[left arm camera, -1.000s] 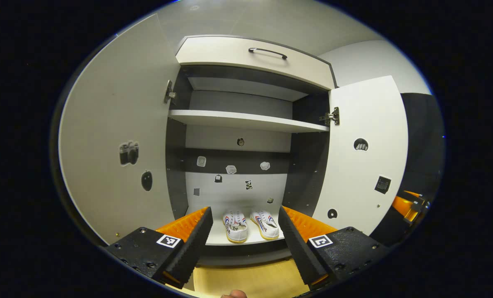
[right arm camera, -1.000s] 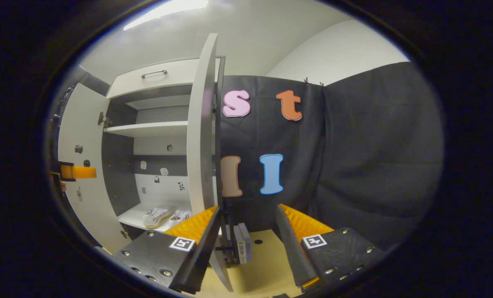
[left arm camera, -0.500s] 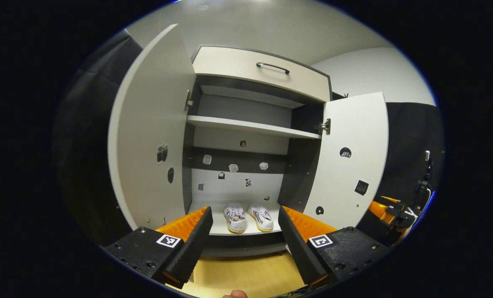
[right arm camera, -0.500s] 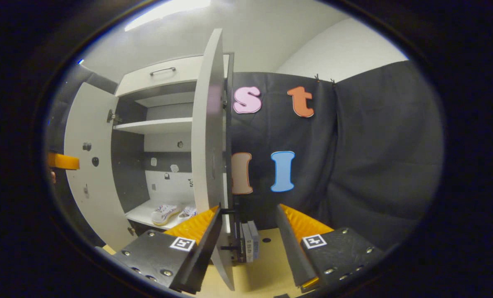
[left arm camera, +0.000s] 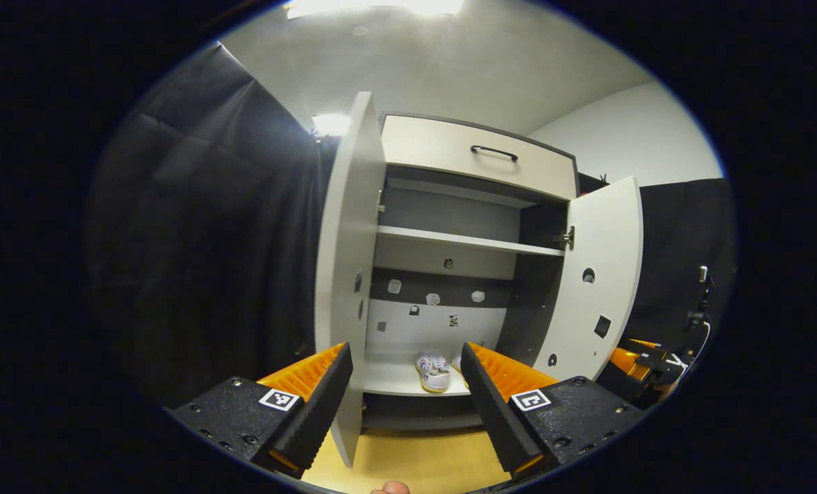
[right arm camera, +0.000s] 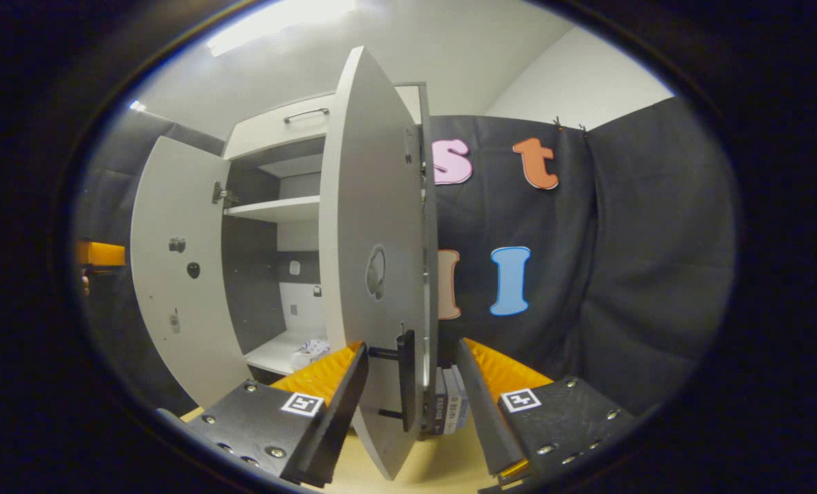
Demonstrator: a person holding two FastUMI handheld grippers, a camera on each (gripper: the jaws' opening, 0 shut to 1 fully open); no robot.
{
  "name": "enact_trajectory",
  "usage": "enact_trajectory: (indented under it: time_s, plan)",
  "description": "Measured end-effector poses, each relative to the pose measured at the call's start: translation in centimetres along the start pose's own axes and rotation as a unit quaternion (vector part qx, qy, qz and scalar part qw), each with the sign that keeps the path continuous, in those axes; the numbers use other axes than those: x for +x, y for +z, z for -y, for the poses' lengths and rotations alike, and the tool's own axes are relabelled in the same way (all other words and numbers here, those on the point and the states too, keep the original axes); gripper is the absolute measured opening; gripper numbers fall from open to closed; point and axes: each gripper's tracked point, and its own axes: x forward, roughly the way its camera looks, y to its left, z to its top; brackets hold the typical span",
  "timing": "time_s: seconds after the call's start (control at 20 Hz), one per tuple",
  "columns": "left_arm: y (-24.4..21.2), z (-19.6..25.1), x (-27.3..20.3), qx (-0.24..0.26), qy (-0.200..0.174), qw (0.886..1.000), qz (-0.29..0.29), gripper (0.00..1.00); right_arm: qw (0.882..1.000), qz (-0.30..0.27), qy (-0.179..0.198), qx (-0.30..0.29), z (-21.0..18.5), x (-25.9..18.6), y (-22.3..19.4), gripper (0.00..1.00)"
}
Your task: Grab one shoe with the right hand and put it into the shoe cabinet, grab the other shoe with the left hand and put it into the shoe cabinet; then close the right door with the right hand and the left door with the left hand.
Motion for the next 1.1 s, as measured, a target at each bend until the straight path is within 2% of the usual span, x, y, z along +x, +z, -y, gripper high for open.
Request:
enact_trajectory:
  time_s: [0.1, 0.15, 0.25, 0.35, 0.5, 0.7, 0.75, 0.8, 0.85, 0.9, 0.95, 1.1]
  plan:
    - [0.2, -1.7, -0.4, -0.004, 0.019, 1.000, 0.004, 0.96, 1.000, -0.001, 0.012, -0.001, -1.6, 0.6, -0.1, 0.75]
    - [0.2, -2.7, -0.5, -0.006, 0.028, 1.000, 0.004, 0.96, 1.000, -0.002, 0.018, -0.002, -2.3, 0.8, -0.1, 0.79]
    - [-0.4, -4.6, -0.1, -0.007, 0.045, 0.999, 0.006, 0.93, 1.000, -0.002, 0.027, -0.004, -3.7, 1.5, -0.2, 0.75]
    - [-0.5, -6.4, -0.2, -0.004, 0.062, 0.998, 0.006, 0.96, 0.999, -0.003, 0.038, -0.005, -5.1, 2.3, -0.3, 0.79]
    - [-1.1, -8.8, 0.5, -0.003, 0.079, 0.997, 0.003, 0.93, 0.998, -0.008, 0.062, -0.001, -8.0, 3.6, -0.7, 0.79]
    - [-2.4, -11.2, 1.3, -0.003, 0.090, 0.996, -0.012, 0.93, 0.996, -0.010, 0.086, -0.003, -11.7, 4.9, -1.0, 0.79]
    - [-2.8, -11.5, 1.5, -0.004, 0.091, 0.996, -0.016, 0.96, 0.996, -0.007, 0.088, -0.005, -12.4, 4.9, -1.0, 0.75]
    - [-3.1, -11.8, 1.7, -0.005, 0.089, 0.996, -0.020, 0.97, 0.996, -0.004, 0.089, -0.007, -12.8, 5.1, -0.8, 0.79]
    - [-3.4, -12.1, 2.2, -0.005, 0.086, 0.996, -0.023, 0.94, 0.996, -0.003, 0.089, -0.008, -13.1, 5.3, -0.7, 0.75]
    - [-3.7, -12.3, 2.7, -0.006, 0.084, 0.996, -0.026, 0.94, 0.996, -0.003, 0.089, -0.008, -13.3, 5.4, -0.6, 0.79]
    - [-4.2, -12.5, 3.1, -0.006, 0.082, 0.996, -0.030, 0.94, 0.996, -0.002, 0.087, -0.006, -13.4, 5.4, -0.5, 0.75]
    - [-5.4, -13.3, 4.6, -0.006, 0.079, 0.996, -0.044, 0.94, 0.997, -0.005, 0.079, 0.002, -13.4, 5.8, -0.5, 0.75]
